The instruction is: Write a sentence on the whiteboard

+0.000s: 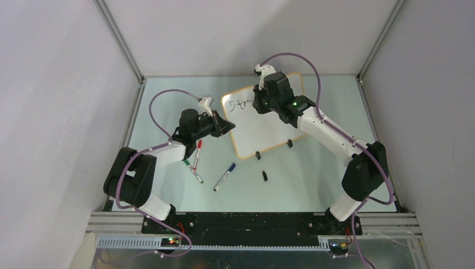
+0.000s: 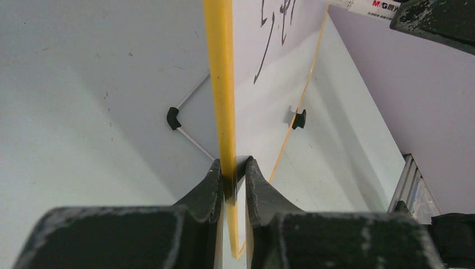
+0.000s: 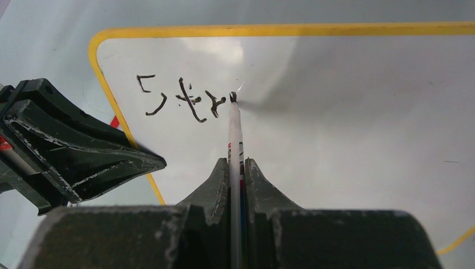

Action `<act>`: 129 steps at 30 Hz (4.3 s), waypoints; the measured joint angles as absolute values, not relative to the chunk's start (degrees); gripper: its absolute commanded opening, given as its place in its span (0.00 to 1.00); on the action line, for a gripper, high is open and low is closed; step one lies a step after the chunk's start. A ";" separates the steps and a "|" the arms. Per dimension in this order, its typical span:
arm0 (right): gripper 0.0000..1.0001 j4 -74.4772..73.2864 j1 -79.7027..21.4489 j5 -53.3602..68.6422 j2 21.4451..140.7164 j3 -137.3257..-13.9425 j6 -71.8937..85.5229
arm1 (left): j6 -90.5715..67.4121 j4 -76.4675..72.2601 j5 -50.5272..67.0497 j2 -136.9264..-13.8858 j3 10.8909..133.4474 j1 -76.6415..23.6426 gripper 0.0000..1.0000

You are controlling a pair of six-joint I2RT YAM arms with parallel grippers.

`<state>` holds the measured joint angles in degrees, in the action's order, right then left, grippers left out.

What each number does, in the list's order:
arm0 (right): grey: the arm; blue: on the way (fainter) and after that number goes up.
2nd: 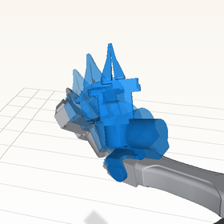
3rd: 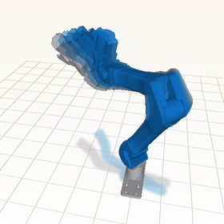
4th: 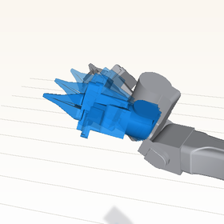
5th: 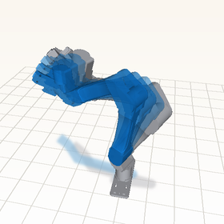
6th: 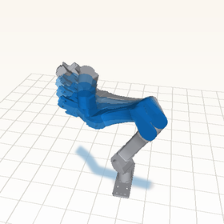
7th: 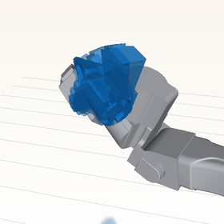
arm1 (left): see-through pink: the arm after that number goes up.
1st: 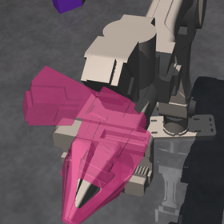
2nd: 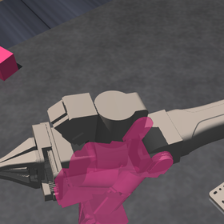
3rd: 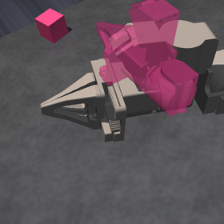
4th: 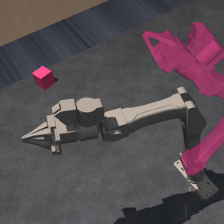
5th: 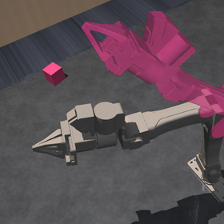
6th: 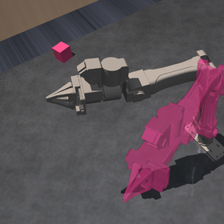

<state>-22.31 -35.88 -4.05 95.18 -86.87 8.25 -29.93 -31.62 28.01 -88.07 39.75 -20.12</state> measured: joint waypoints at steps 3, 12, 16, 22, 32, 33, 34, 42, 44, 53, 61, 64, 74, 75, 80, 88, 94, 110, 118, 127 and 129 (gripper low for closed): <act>0.00 -22.59 -35.90 -4.08 95.18 -86.87 8.05 | -29.93 -31.59 28.01 -88.07 39.75 -20.12 0.00; 0.00 -23.57 -35.99 -5.54 95.20 -86.87 7.90 | -29.91 -31.59 27.99 -88.07 39.75 -20.12 0.00; 0.00 -23.90 -35.97 -6.24 95.20 -86.94 7.92 | -29.93 -31.57 27.97 -88.07 39.75 -20.12 0.00; 0.00 -24.91 -35.59 -6.85 95.77 -88.44 7.97 | -29.91 -31.57 27.99 -88.07 39.75 -20.12 0.00; 0.00 -26.13 -35.55 -7.05 97.76 -92.51 7.94 | -29.93 -31.55 27.92 -88.07 39.75 -20.12 0.00; 0.00 -26.17 -35.55 -7.03 97.89 -92.71 7.94 | -29.93 -31.55 27.83 -88.07 39.75 -20.12 0.00; 0.00 -26.22 -35.55 -7.03 97.95 -92.77 7.94 | -29.93 -31.53 27.77 -88.07 39.75 -20.12 0.00; 0.00 -26.30 -35.79 -6.31 98.06 -92.84 7.90 | -29.93 -31.46 27.73 -88.07 39.75 -20.12 0.00; 0.00 -26.30 -35.81 -5.80 98.06 -92.84 7.90 | -29.93 -31.46 27.73 -88.07 39.75 -20.12 0.00; 0.00 -26.33 -36.01 -4.08 98.06 -92.84 7.79 | -29.93 -31.48 27.79 -88.07 39.75 -20.14 0.00; 0.00 -25.80 -36.05 -4.10 97.69 -92.23 7.68 | -29.93 -31.48 27.79 -88.07 39.75 -20.12 0.00; 0.00 -24.53 -35.92 -4.16 95.13 -88.75 7.70 | -29.91 -31.51 28.01 -88.05 39.75 -20.14 0.00; 0.00 -23.11 -34.02 -4.23 91.61 -86.98 7.94 | -29.91 -31.53 28.05 -88.05 39.75 -20.14 0.00; 0.00 -23.09 -34.00 -4.27 91.61 -86.98 7.94 | -29.91 -31.53 28.05 -88.05 39.75 -20.14 0.00; 0.00 -23.03 -34.02 -4.73 91.88 -86.98 7.92 | -29.91 -31.53 28.05 -88.05 39.75 -20.12 0.00; 0.00 -22.85 -34.02 -5.17 93.41 -87.00 7.90 | -29.91 -31.51 28.05 -88.05 39.75 -20.14 0.00; 0.00 -22.81 -34.02 -5.58 94.00 -87.02 7.90 | -29.91 -31.51 28.05 -88.05 39.75 -20.12 0.00; 0.00 -22.90 -34.02 -5.74 96.12 -89.95 7.90 | -29.91 -31.51 28.05 -88.05 39.75 -20.12 0.00; 0.00 -23.05 -34.02 -6.09 96.44 -90.26 7.90 | -29.91 -31.48 28.01 -88.05 39.75 -20.12 0.00; 0.00 -23.79 -34.02 -6.20 96.55 -90.39 7.92 | -29.91 -31.42 27.97 -88.05 39.75 -20.12 0.00; 0.00 -23.77 -34.02 -6.22 96.55 -90.19 7.92 | -29.91 -31.42 27.97 -88.05 39.75 -20.12 0.00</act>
